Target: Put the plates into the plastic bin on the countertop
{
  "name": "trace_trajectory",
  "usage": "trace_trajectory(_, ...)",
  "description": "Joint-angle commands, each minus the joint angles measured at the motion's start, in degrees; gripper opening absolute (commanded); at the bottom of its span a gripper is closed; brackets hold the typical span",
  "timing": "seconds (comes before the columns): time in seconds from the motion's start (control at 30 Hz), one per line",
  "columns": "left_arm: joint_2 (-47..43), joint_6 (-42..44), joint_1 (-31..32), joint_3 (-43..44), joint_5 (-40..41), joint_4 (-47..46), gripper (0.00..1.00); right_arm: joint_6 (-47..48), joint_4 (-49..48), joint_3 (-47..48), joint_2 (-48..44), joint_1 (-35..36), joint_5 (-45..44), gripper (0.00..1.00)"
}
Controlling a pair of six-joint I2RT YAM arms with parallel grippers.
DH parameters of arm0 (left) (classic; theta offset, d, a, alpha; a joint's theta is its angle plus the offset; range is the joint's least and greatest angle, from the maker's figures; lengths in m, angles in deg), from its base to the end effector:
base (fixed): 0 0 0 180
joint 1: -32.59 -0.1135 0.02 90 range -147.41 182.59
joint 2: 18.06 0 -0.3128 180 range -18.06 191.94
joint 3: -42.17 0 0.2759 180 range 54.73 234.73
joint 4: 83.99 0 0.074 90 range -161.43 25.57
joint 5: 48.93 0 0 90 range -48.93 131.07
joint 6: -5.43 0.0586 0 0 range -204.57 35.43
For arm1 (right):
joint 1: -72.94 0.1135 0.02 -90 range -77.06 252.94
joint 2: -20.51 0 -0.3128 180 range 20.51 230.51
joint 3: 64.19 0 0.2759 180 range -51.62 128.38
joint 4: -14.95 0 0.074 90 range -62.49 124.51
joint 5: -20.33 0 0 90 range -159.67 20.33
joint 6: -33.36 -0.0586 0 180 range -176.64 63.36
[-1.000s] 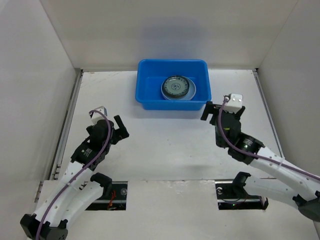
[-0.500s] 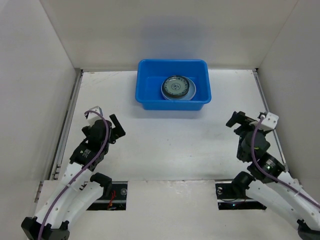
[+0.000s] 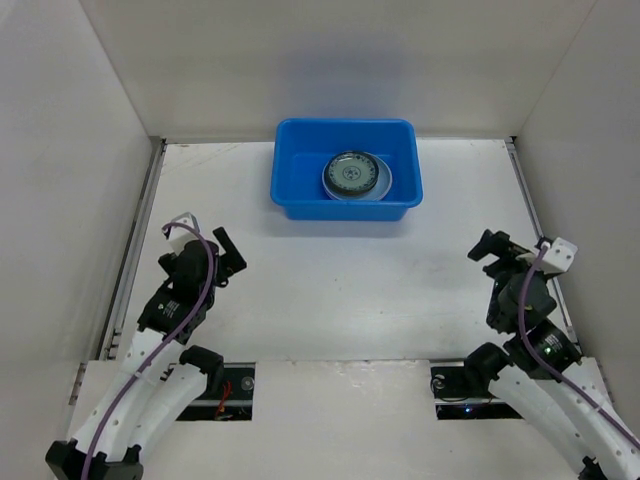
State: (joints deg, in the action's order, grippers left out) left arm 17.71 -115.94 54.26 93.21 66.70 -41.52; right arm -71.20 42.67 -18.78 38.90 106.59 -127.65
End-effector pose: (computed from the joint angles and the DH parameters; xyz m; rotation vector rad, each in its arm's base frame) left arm 0.1443 -0.0300 0.3110 -0.4412 1.9489 -0.1366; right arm 0.0892 -0.0003 0.3362 0.5180 1.4917 -0.1417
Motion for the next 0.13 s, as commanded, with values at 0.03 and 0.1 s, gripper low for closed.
trace_trajectory(0.03,-0.62,0.35,0.08,-0.6,1.44,-0.91,1.0,-0.2,1.36,0.03,-0.38,-0.21,0.85,1.0)
trace_trajectory(0.1,-1.05,0.7,-0.18,-0.77,1.97,-1.25,1.0,-0.37,1.37,0.03,-0.29,-0.12,0.85,1.0)
